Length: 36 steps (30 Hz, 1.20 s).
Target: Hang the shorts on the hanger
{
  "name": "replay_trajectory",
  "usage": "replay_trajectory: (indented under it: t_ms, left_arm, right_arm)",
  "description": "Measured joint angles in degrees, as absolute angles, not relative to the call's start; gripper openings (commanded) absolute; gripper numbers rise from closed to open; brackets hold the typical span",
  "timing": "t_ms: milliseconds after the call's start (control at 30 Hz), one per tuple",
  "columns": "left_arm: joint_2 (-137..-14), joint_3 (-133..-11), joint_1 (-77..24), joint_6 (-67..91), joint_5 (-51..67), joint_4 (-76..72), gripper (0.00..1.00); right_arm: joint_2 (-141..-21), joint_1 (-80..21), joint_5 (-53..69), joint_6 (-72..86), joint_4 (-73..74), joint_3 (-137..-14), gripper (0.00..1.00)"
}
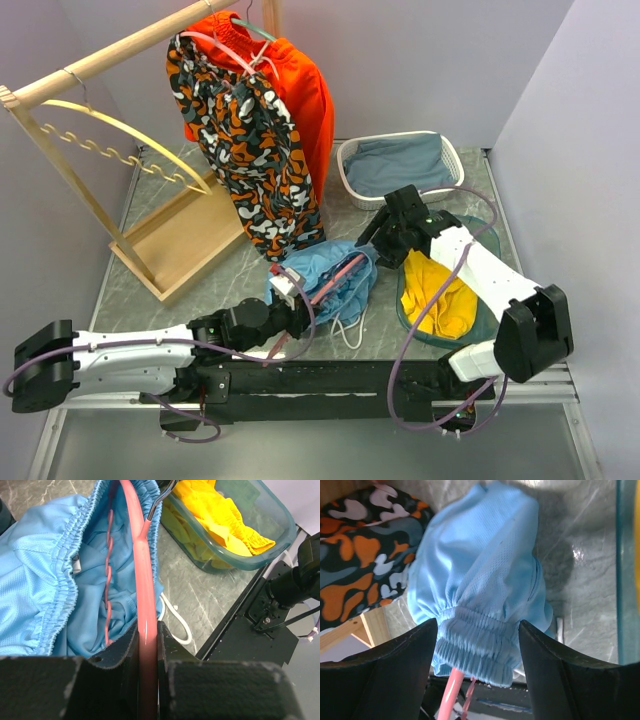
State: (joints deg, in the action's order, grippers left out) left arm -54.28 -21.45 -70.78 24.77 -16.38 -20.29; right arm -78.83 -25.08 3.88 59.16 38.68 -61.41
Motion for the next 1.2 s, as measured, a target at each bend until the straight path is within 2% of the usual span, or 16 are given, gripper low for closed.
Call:
replay_trajectory:
  t_ms: [133,200,233,300,333,400,433,467,600,700,800,900,1000,1200]
  left_arm:
    - [-55.6,-22.3,-71.5,23.4,-17.3,-20.5,0.01]
    - [-56.4,-22.7,-71.7,22.9,-17.7,-20.8,0.01]
    - [-57.0,-23.2,-71.8,22.6,-17.9,-20.8,0.01]
    - [-58.5,-24.0,-72.0,22.2,-18.1,-21.0,0.01]
    - [-59.1,-24.4,-72.1,22.1,-18.2,-21.0,0.04]
    - [-60.3,-25.0,-72.3,22.3,-18.1,-21.1,0.13]
    - [-60.6,-25.1,-72.5,22.3,-18.1,-21.1,0.26]
    - [-60.7,-25.2,-72.8,22.4,-18.3,-20.8,0.35]
    - [-60.2,-27.5,-72.8,24.5,-19.0,-18.5,0.63]
    - [-58.1,-30.7,-72.8,27.2,-20.2,-16.7,0.69]
    - [-53.5,-31.9,-72.7,30.0,-20.6,-13.7,0.67]
    - [-49.2,-32.2,-72.7,34.0,-22.2,-8.5,0.58]
    - [-46.5,-32.4,-72.7,40.2,-26.2,-0.3,0.54]
    - [-46.7,-32.5,-72.6,52.2,-31.2,15.6,0.52]
  right_arm:
    - [-80.4,-25.1,5.3,60.3,38.6,-61.3,0.66]
    - [-80.4,-25.1,5.9,60.5,38.3,-61.1,0.56]
    - [-80.4,-25.1,6.2,60.6,37.8,-60.8,0.46]
    - [-80.5,-25.1,7.1,60.8,36.6,-59.7,0.33]
    - [-80.5,-25.1,7.2,60.6,36.5,-59.4,0.15]
    - [-80.6,-24.9,7.6,61.5,35.7,-58.7,0.0]
    - [-80.8,-24.7,8.3,62.6,35.4,-58.6,0.0]
    - [-80.9,-24.6,8.7,62.8,35.1,-58.6,0.0]
    - [-81.1,-24.6,9.0,61.3,34.4,-58.0,0.0]
    - [-81.1,-24.6,8.8,59.9,34.4,-57.0,0.0]
    - [-81.1,-24.6,8.7,59.0,34.2,-56.9,0.0]
    - [-81.0,-24.6,9.0,58.5,33.9,-56.9,0.0]
    - [-80.9,-24.6,9.8,57.7,33.4,-56.8,0.0]
    - [-77.8,-24.6,11.7,57.1,30.1,-54.6,0.0]
